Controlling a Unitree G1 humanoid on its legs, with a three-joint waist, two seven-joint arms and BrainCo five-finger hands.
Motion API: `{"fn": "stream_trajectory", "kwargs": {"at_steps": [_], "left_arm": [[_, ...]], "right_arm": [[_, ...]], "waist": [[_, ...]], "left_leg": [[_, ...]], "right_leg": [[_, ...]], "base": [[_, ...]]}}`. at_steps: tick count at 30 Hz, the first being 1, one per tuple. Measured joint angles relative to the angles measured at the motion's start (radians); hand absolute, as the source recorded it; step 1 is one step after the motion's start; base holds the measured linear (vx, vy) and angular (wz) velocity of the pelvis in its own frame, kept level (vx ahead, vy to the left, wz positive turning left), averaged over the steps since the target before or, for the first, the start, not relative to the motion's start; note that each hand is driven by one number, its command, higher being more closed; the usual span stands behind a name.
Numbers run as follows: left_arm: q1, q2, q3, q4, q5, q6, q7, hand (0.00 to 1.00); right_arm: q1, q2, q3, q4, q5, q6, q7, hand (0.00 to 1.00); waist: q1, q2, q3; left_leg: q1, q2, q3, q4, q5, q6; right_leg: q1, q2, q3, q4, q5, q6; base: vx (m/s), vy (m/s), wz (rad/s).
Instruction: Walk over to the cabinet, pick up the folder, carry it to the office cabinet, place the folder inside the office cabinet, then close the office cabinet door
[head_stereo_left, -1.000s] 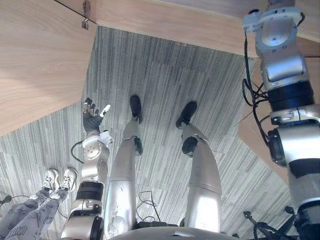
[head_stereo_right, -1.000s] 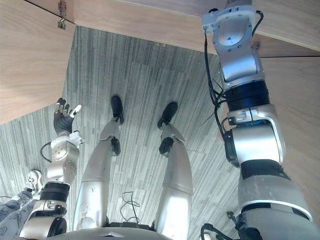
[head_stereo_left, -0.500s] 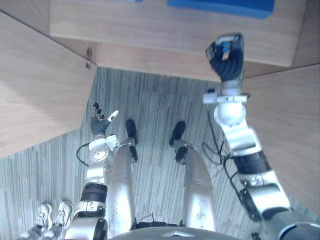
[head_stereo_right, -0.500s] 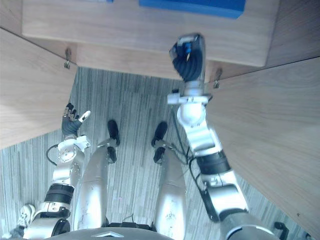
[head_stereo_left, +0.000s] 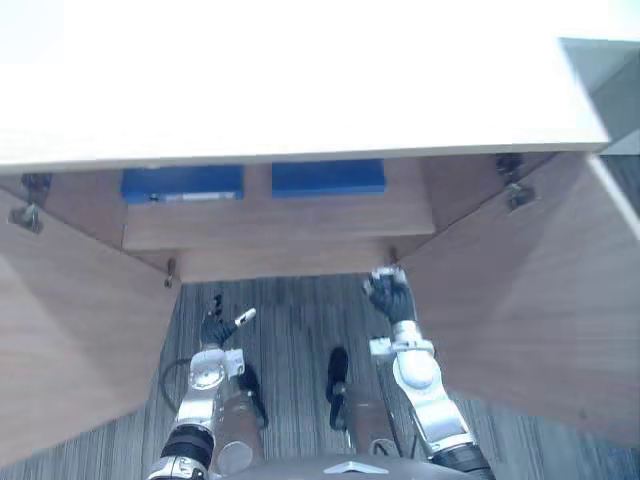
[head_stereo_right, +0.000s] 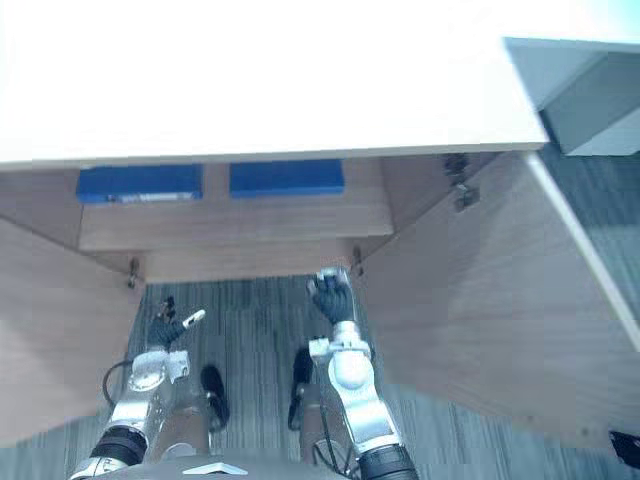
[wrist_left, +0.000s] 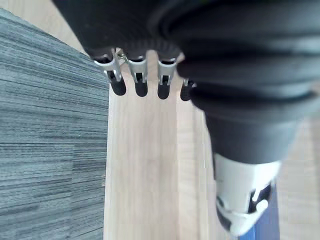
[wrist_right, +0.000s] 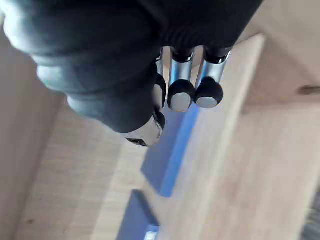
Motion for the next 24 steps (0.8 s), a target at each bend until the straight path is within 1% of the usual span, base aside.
{"fn": "stream_trajectory", "kwargs": {"at_steps": [1,3,5,6,8,9,11,13,16,19,24], "left_arm": [[0.001,0.003,0.000,0.010,0.000,0.000,-0.001,0.00],[0.016,0.022,0.001,0.043,0.024,0.002,-0.003,0.00],[0.035,0.035,0.001,0.070,0.040,0.003,-0.004,0.00],[0.052,0.039,0.002,0.087,0.050,0.003,-0.005,0.00],[0.067,0.039,0.003,0.113,0.057,0.005,-0.008,0.00],[0.076,0.036,0.003,0.129,0.057,0.006,-0.011,0.00],[0.091,0.035,0.004,0.156,0.058,0.008,-0.020,0.00],[0.103,0.031,0.008,0.198,0.059,0.014,-0.023,0.00],[0.115,0.029,0.013,0.238,0.060,0.018,-0.024,0.00],[0.119,0.025,0.013,0.277,0.076,0.021,-0.024,0.00],[0.132,0.017,0.016,0.315,0.077,0.029,-0.027,0.00]], "right_arm": [[0.001,-0.001,-0.010,0.043,0.000,0.002,0.003,1.00],[-0.004,0.000,-0.047,0.195,0.000,0.024,0.016,1.00],[-0.005,0.001,-0.062,0.290,0.000,0.033,0.019,1.00],[-0.005,0.004,-0.078,0.354,0.000,0.039,0.020,1.00],[-0.009,0.004,-0.099,0.424,0.001,0.045,0.019,1.00],[-0.013,0.005,-0.118,0.483,0.002,0.049,0.019,0.00],[-0.023,0.005,-0.133,0.533,0.011,0.065,0.019,0.00],[-0.030,0.009,-0.155,0.607,0.026,0.076,0.018,0.00],[-0.023,0.021,-0.170,0.671,0.050,0.089,0.018,0.00],[-0.015,0.032,-0.189,0.719,0.059,0.107,0.018,0.00],[-0.009,0.040,-0.226,0.757,0.099,0.114,0.020,0.00]], "waist": [[-0.003,0.001,-0.003],[-0.007,0.000,-0.014],[-0.011,0.000,-0.028],[-0.011,-0.002,-0.048],[-0.012,-0.002,-0.060],[-0.012,-0.006,-0.070],[-0.011,-0.009,-0.077],[-0.008,-0.016,-0.084],[-0.011,-0.025,-0.099],[-0.013,-0.027,-0.111],[-0.012,-0.026,-0.126]], "left_leg": [[0.012,-0.004,0.004,-0.007,0.002,0.002],[0.062,-0.017,0.021,-0.029,0.003,0.003],[0.095,-0.024,0.032,-0.041,0.003,0.003],[0.108,-0.031,0.035,-0.050,0.003,0.003],[0.126,-0.038,0.035,-0.055,0.003,0.003],[0.143,-0.051,0.032,-0.070,0.004,0.002],[0.161,-0.067,0.018,-0.086,0.003,-0.003],[0.189,-0.089,-0.004,-0.115,0.004,-0.002],[0.218,-0.109,-0.020,-0.144,0.005,-0.001],[0.250,-0.117,-0.020,-0.161,0.007,-0.001],[0.299,-0.128,-0.019,-0.199,0.019,-0.001]], "right_leg": [[0.016,0.000,0.003,-0.020,0.011,0.001],[0.074,-0.001,0.025,-0.084,0.045,0.008],[0.106,-0.003,0.037,-0.110,0.058,0.011],[0.116,-0.004,0.048,-0.125,0.067,0.013],[0.137,-0.007,0.056,-0.144,0.078,0.014],[0.145,-0.012,0.068,-0.150,0.081,0.016],[0.149,-0.016,0.085,-0.150,0.081,0.025],[0.156,-0.023,0.115,-0.156,0.079,0.023],[0.164,-0.031,0.140,-0.157,0.075,0.027],[0.183,-0.032,0.152,-0.157,0.073,0.031],[0.213,-0.033,0.156,-0.156,0.065,0.039]], "base": [[0.03,0.025,-0.15],[0.01,0.028,-0.21],[-0.01,0.022,-0.19],[-0.02,0.021,-0.20],[-0.03,0.023,-0.16],[-0.06,0.035,-0.18],[-0.08,0.044,-0.26],[-0.10,0.048,-0.32],[-0.07,0.040,-0.20],[-0.02,0.016,-0.12],[0.01,0.006,-0.03]]}}
